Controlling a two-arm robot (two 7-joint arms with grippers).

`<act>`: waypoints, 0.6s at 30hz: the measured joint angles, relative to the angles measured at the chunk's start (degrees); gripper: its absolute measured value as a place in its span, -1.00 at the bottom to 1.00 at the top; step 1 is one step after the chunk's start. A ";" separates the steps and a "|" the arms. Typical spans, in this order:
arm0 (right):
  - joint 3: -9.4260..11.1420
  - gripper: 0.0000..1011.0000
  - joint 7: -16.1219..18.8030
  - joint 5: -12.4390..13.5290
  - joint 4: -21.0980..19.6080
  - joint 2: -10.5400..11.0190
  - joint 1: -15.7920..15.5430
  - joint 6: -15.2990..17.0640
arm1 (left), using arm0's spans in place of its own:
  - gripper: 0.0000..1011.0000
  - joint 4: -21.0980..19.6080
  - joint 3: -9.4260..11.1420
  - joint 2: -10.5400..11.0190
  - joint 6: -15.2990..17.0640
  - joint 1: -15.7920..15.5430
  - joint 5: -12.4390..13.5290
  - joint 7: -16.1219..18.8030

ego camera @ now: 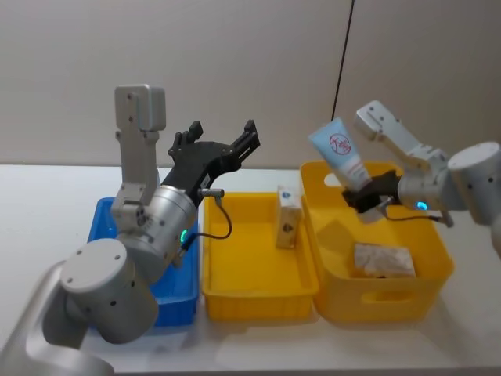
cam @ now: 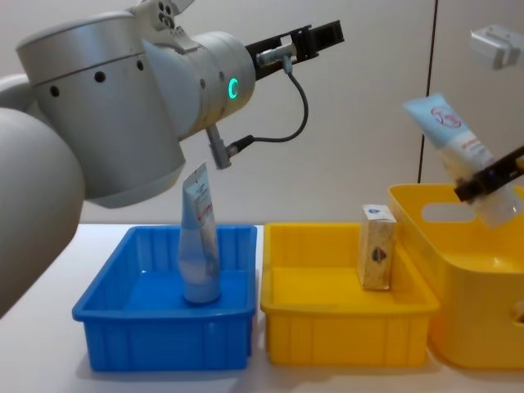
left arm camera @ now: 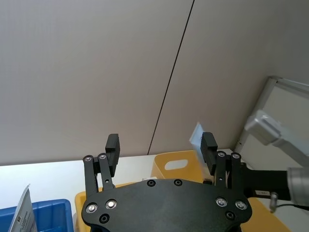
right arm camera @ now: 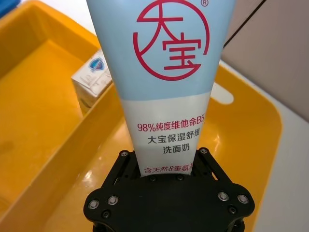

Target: Bimanual collaborative sorting of washing and personal care products

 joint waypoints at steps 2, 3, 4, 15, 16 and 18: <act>-0.68 -0.46 1.38 -0.54 7.31 -1.56 3.88 -1.65 | 0.98 0.00 0.01 0.00 -0.01 0.00 -0.01 -0.01; -0.84 -0.46 1.62 -0.62 9.36 -2.02 4.95 -1.95 | 0.98 0.00 0.00 -0.01 0.00 0.00 0.00 0.00; -1.20 -0.46 2.44 -0.99 13.55 -2.97 7.12 -3.02 | 0.98 0.00 0.01 0.00 0.00 0.00 -0.01 -0.01; -2.15 -0.47 5.94 -3.29 30.36 -6.76 16.10 -6.92 | 0.98 0.00 -0.01 0.00 -0.01 0.00 0.00 0.00; -1.70 -0.47 6.34 -4.10 30.50 -6.93 16.40 -6.95 | 0.98 0.00 0.01 0.00 0.00 0.00 0.00 0.00; -0.94 -0.47 7.22 -5.81 30.19 -7.18 16.69 -6.84 | 0.98 0.00 0.00 0.00 -0.01 0.00 -0.01 -0.01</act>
